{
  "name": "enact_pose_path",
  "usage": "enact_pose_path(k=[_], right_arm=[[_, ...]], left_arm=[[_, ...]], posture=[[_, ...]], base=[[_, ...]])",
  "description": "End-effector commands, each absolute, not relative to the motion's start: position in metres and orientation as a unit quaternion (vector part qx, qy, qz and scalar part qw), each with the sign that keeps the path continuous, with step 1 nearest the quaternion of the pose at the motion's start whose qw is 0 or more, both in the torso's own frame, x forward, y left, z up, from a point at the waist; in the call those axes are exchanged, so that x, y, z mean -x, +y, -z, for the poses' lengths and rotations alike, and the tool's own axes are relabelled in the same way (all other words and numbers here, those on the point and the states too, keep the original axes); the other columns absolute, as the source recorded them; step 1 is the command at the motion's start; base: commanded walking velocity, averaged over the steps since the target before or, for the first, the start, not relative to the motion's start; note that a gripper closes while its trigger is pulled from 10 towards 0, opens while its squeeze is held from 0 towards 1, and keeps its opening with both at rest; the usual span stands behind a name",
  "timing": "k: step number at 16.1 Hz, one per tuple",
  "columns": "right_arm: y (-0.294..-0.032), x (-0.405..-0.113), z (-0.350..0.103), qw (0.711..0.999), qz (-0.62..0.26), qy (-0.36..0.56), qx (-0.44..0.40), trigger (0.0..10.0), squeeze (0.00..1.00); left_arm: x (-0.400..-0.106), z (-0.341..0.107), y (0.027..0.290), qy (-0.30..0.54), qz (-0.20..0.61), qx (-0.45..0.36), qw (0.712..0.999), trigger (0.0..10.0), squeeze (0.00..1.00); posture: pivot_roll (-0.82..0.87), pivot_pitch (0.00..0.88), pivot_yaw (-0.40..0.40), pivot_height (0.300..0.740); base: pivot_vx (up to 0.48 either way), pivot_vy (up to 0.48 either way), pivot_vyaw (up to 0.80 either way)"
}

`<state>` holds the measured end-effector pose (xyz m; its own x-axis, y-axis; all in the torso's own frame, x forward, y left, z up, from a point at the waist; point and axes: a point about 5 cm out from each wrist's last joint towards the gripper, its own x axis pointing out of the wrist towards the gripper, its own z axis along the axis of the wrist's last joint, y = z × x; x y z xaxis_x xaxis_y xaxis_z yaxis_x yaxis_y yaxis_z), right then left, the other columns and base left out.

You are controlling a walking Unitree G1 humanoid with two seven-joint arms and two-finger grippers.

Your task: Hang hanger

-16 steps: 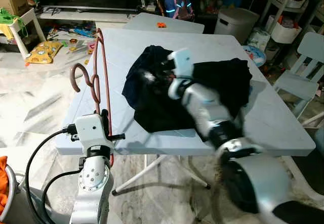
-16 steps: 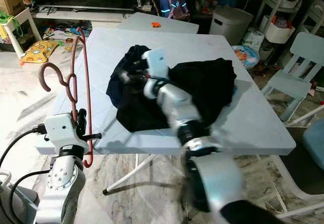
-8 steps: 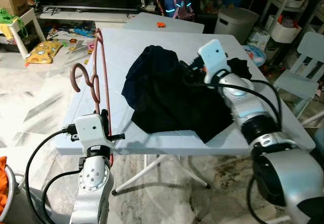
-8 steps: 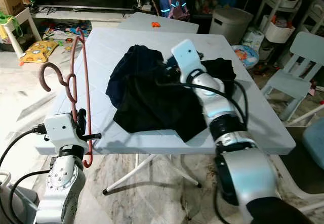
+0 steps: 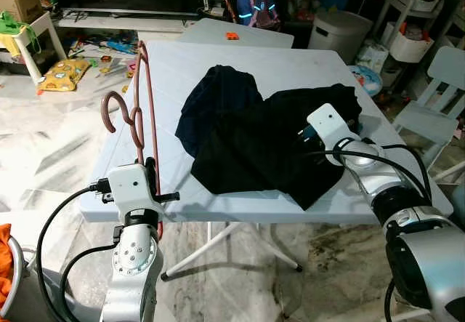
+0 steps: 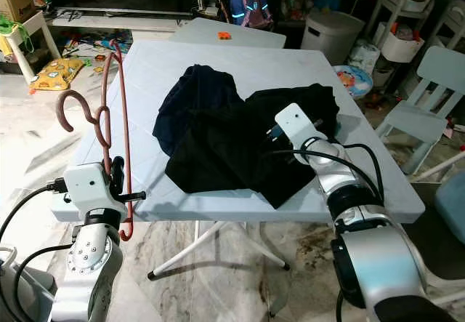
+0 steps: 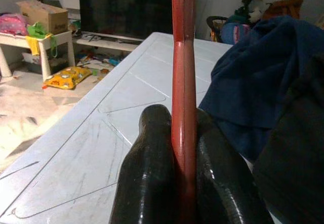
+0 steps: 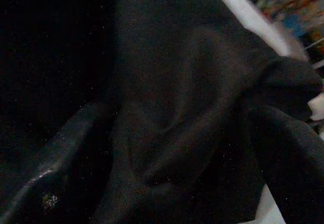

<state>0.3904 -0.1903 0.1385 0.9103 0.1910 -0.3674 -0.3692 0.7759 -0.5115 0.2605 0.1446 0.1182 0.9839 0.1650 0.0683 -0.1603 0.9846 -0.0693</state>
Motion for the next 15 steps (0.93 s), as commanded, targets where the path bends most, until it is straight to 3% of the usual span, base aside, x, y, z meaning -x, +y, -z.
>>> enact_pose_path(k=[1,3,5,7,11,15], right_arm=[[-0.194,-0.378,-0.113,0.915,-0.183,0.212,0.289,10.0,0.0],[-0.176,-0.366,-0.089,0.904,-0.246,0.255,0.238,10.0,0.0],[-0.138,-0.358,-0.077,0.894,-0.316,0.267,0.173,10.0,0.0],[-0.122,-0.358,-0.078,0.891,-0.338,0.26,0.155,10.0,0.0],[-0.046,-0.366,-0.112,0.91,-0.368,0.186,0.039,10.0,0.0],[-0.019,-0.376,-0.146,0.934,-0.34,0.108,-0.024,10.0,0.0]], left_arm=[[-0.26,-0.115,0.141,-0.024,-0.079,0.034,0.996,10.0,0.0],[-0.26,-0.115,0.141,-0.024,-0.078,0.035,0.996,10.0,0.0],[-0.261,-0.115,0.141,-0.024,-0.077,0.036,0.996,10.0,0.0],[-0.261,-0.115,0.141,-0.024,-0.078,0.036,0.996,10.0,0.0],[-0.26,-0.115,0.14,-0.024,-0.081,0.037,0.996,10.0,0.0],[-0.259,-0.115,0.139,-0.024,-0.083,0.037,0.996,10.0,0.0]], posture=[[0.07,0.0,-0.097,0.74],[0.07,0.0,-0.099,0.74],[0.07,0.0,-0.101,0.74],[0.08,0.0,-0.103,0.74],[0.09,0.0,-0.113,0.74],[0.09,0.0,-0.119,0.74]], base=[[0.0,0.0,0.0],[0.0,0.0,0.0],[0.0,0.0,0.0],[0.0,0.0,0.0],[0.0,0.0,0.0],[0.0,0.0,0.0]])
